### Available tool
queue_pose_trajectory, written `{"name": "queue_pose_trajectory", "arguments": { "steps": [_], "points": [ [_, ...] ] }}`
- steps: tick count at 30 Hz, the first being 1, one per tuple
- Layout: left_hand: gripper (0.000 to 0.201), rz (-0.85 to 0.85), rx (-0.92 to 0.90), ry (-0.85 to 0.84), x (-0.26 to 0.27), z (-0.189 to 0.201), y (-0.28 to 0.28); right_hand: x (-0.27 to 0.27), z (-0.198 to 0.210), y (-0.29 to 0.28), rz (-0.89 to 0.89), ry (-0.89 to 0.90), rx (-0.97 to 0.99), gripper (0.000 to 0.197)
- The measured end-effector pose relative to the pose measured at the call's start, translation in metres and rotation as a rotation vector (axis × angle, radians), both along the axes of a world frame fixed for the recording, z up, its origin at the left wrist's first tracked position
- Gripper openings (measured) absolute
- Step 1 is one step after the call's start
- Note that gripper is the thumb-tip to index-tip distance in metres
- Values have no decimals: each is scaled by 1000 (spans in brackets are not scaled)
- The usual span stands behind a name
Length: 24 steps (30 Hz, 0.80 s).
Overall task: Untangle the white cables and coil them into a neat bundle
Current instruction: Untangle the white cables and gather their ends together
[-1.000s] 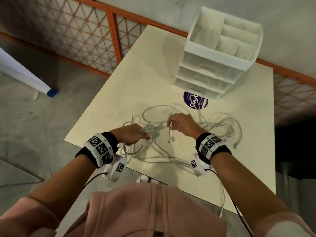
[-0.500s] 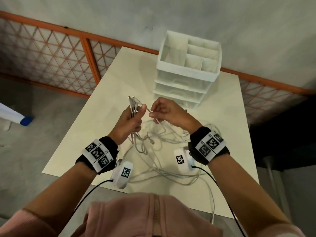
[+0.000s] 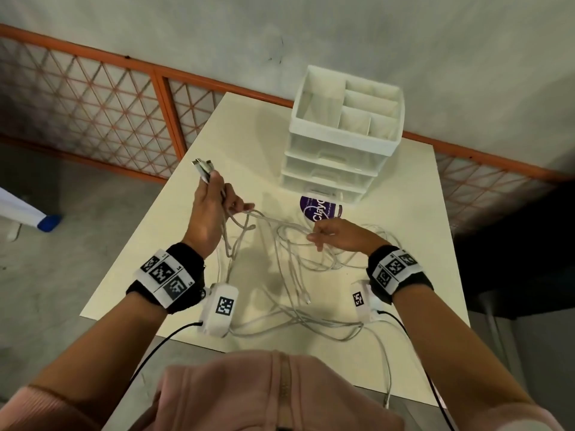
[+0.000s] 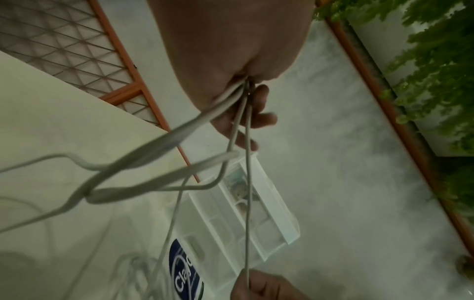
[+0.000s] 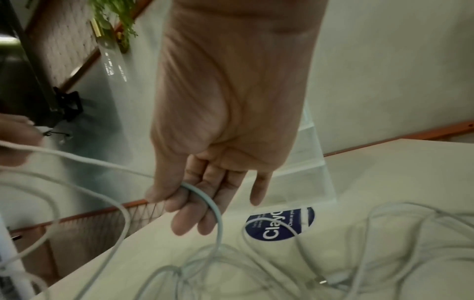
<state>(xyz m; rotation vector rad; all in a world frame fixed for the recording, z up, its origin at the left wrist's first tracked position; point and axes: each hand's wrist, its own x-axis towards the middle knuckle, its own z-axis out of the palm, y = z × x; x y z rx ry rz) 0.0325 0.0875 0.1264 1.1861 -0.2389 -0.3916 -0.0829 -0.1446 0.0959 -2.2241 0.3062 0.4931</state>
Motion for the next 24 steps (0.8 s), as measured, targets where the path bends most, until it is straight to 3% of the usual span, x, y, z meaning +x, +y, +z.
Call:
{"name": "queue_pose_trajectory", "arguments": {
  "steps": [5,9,14,19,21,24],
  "points": [
    [33,-50,155,-146,-14,-2,-9,1,13,-22,-104,-156,-191,29],
    [20,-133,454,-476,-17,0,-5,7,54,-23,-212,-337,-158,32],
    [32,-256,586,-498,-20,-4,-13,24,97,-1,-125,-434,-66,22],
    [26,-172,694,-616,-13,-3,-7,13,90,-13,-104,-277,-137,23],
    [26,-142,735,-683,-10,-4,-2,8,75,-25,-50,-132,-282,31],
    [24,66,754,-722,2,-8,10,-8,47,-51,-6,123,-441,35]
  ]
}}
